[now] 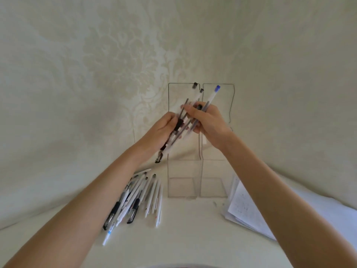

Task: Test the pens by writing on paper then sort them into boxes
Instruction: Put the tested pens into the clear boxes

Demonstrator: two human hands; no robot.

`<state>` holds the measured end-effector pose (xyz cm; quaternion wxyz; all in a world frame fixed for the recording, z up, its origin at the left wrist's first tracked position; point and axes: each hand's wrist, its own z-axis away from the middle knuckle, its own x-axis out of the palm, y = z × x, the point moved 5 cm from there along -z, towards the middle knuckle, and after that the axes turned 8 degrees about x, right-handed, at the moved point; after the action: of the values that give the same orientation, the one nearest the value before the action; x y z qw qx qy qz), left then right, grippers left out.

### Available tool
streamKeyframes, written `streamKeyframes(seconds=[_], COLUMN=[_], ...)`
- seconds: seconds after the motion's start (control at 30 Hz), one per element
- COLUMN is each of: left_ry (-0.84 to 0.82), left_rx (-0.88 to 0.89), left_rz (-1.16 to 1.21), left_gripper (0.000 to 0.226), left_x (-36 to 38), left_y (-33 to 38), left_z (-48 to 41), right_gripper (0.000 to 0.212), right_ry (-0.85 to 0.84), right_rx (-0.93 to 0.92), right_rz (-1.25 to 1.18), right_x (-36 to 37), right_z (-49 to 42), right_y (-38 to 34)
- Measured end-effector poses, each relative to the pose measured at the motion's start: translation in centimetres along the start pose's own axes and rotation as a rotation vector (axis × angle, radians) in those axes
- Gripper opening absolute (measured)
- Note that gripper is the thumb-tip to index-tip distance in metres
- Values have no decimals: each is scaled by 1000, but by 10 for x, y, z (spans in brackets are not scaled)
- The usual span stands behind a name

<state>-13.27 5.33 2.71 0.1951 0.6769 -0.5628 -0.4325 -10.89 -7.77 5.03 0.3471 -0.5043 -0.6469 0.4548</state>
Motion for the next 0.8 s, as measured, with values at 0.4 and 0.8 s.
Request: streamKeyframes(seconds=[0.4,0.8], left_ry=[261,355], left_rx=[-119,-45], left_rz=[174,110], left_gripper=[8,33], left_x=[25,8], left_y=[-41,-40], left_z=[-34,-14], right_gripper=[16,51], right_ry=[265,327], right_rx=[113,3], right_rz=[481,812], right_x=[-39,-12], right_z=[-17,-16], right_y=[24,37])
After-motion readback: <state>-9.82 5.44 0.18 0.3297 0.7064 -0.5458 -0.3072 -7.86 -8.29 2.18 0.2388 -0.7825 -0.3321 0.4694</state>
